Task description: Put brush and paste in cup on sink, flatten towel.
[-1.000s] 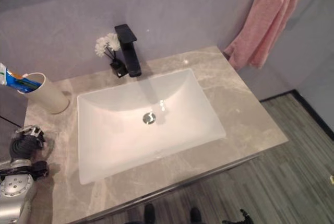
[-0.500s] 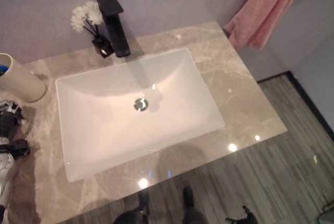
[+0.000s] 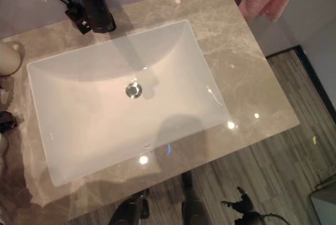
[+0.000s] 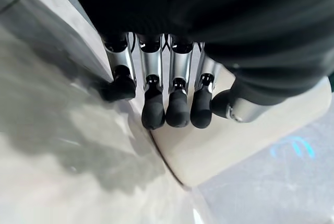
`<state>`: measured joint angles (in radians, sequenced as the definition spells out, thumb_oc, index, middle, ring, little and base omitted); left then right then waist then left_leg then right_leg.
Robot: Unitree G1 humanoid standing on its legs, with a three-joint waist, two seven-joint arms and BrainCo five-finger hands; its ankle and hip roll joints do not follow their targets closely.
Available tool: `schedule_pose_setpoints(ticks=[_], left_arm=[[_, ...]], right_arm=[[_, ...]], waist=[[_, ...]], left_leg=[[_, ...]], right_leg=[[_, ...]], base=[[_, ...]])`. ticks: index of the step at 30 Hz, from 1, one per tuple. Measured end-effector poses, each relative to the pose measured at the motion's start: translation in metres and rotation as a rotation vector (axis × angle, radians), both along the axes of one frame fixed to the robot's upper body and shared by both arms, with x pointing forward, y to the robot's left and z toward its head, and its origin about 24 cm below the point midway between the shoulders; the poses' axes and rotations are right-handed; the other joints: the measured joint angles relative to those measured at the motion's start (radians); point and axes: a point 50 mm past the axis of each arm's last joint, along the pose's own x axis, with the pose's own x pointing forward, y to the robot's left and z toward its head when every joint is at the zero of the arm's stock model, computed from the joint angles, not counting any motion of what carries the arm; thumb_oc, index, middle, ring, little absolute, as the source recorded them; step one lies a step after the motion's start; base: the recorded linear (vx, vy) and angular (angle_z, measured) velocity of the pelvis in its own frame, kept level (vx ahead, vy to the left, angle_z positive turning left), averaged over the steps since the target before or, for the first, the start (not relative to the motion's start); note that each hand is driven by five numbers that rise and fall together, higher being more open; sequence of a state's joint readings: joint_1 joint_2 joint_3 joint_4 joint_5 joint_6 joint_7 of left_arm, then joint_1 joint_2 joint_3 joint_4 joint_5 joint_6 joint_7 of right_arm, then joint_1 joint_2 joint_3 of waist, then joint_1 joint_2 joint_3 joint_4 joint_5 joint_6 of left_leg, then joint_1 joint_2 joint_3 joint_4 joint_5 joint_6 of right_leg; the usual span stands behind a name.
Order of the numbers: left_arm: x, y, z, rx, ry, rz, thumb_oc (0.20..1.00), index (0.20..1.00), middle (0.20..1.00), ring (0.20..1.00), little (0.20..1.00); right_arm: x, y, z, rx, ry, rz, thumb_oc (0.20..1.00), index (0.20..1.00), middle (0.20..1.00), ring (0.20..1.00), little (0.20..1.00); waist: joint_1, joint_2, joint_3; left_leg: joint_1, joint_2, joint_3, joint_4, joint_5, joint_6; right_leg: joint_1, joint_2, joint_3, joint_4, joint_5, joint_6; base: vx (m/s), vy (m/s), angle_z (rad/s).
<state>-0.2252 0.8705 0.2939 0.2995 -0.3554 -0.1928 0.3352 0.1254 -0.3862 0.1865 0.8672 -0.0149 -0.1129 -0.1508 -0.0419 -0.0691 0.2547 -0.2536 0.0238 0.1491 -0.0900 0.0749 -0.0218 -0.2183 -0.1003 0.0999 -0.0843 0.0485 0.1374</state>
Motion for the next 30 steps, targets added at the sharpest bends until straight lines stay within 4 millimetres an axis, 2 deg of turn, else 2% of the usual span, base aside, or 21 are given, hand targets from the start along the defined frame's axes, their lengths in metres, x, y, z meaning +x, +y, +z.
schedule_pose_setpoints(ticks=[8,22,30], left_arm=[[0.008,-0.001,0.015,0.034,-0.014,-0.011,0.2,0.2,0.2,0.2,0.2],[-0.003,0.005,0.012,0.05,-0.001,0.022,0.2,0.2,0.2,0.2,0.2],[-0.004,0.019,0.006,0.022,0.032,0.094,0.2,0.2,0.2,0.2,0.2]], right_arm=[[0.0,0.003,-0.001,0.002,0.008,0.019,1.0,1.0,1.0,1.0,1.0],[0.001,0.004,-0.001,0.004,0.008,0.022,1.0,1.0,1.0,1.0,1.0],[0.003,0.006,-0.001,0.006,0.002,0.035,1.0,1.0,1.0,1.0,1.0]], waist=[[-0.019,-0.009,0.002],[-0.027,-0.023,-0.008],[-0.029,-0.019,-0.014]], left_leg=[[-0.011,0.0,0.001,0.0,-0.001,0.0],[-0.006,0.0,0.003,0.0,0.0,0.001],[0.0,0.002,0.007,0.0,0.0,0.001]], right_leg=[[-0.012,0.0,0.002,0.0,0.005,0.001],[-0.009,0.0,0.003,0.0,0.007,0.0],[-0.006,0.003,0.004,0.0,0.01,-0.004]], base=[[0.0,0.0,0.0],[0.0,0.0,0.0],[0.0,0.0,0.0]])
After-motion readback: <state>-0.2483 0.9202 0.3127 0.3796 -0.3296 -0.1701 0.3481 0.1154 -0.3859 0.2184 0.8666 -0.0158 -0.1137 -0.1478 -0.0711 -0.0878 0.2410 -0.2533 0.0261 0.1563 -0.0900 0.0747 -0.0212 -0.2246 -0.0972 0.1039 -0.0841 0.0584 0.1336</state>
